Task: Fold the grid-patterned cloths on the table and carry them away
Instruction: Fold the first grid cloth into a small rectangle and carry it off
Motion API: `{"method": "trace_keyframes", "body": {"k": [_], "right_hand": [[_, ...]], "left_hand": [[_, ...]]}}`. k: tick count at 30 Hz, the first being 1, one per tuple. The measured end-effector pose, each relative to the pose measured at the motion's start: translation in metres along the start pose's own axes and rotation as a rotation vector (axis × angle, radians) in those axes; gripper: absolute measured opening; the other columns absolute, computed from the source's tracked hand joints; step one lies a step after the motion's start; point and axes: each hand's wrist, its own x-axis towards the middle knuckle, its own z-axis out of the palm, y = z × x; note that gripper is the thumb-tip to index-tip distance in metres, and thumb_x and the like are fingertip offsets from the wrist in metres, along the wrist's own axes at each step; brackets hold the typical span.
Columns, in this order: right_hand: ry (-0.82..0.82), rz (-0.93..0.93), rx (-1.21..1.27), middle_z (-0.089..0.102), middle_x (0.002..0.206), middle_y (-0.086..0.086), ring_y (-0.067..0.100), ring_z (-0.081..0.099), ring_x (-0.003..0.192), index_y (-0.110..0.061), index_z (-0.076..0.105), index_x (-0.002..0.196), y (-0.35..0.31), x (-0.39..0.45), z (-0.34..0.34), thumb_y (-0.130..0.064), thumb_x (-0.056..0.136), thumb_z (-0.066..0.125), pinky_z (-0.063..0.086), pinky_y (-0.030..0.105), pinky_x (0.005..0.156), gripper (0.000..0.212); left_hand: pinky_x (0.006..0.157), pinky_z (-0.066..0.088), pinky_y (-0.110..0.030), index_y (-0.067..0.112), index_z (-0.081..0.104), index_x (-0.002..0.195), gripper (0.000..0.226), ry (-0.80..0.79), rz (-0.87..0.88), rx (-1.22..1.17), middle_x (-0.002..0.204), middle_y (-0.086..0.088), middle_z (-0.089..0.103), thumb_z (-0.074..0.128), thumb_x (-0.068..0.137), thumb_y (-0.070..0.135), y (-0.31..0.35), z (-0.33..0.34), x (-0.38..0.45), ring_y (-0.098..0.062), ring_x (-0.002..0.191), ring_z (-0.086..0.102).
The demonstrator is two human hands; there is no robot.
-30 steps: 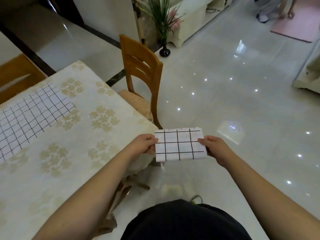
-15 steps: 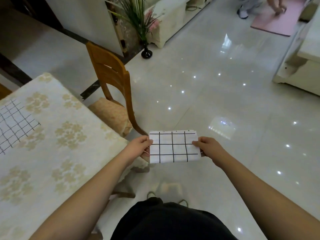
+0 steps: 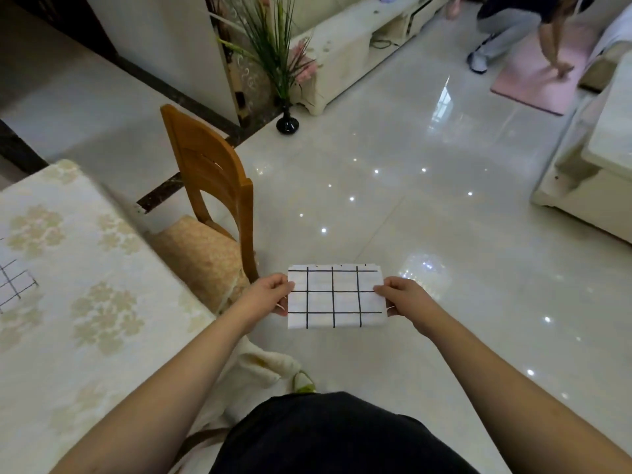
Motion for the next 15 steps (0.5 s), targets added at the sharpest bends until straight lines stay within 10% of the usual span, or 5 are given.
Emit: {"method": "trace_keyframes", "body": {"k": [9,15], "right_hand": [[0.038,-0.046,-0.021,0.069,0.076,0.005,0.020,0.063,0.068,-0.013,0.064,0.076,-0.069,0.066,-0.006,-0.016,0.091,0.061,0.053,0.036,0.068,0.016],[0.031,-0.061,-0.037,0.068,0.079,0.005,0.018,0.064,0.069,-0.009,0.065,0.082,-0.095,0.111,-0.023,-0.015,0.093,0.058,0.054,0.032,0.065,0.014]], "left_hand": [[0.084,0.052,-0.058,0.012,0.064,0.106,0.023,0.037,0.008,0.029,0.095,-0.019,0.072,0.053,0.098,0.029,0.050,-0.040,0.068,-0.039,0.087,0.069],[0.070,0.060,-0.029,0.008,0.064,0.108,0.021,0.051,0.027,0.009,0.103,-0.018,0.070,0.049,0.100,0.022,0.082,-0.041,0.104,-0.034,0.094,0.068]]}}
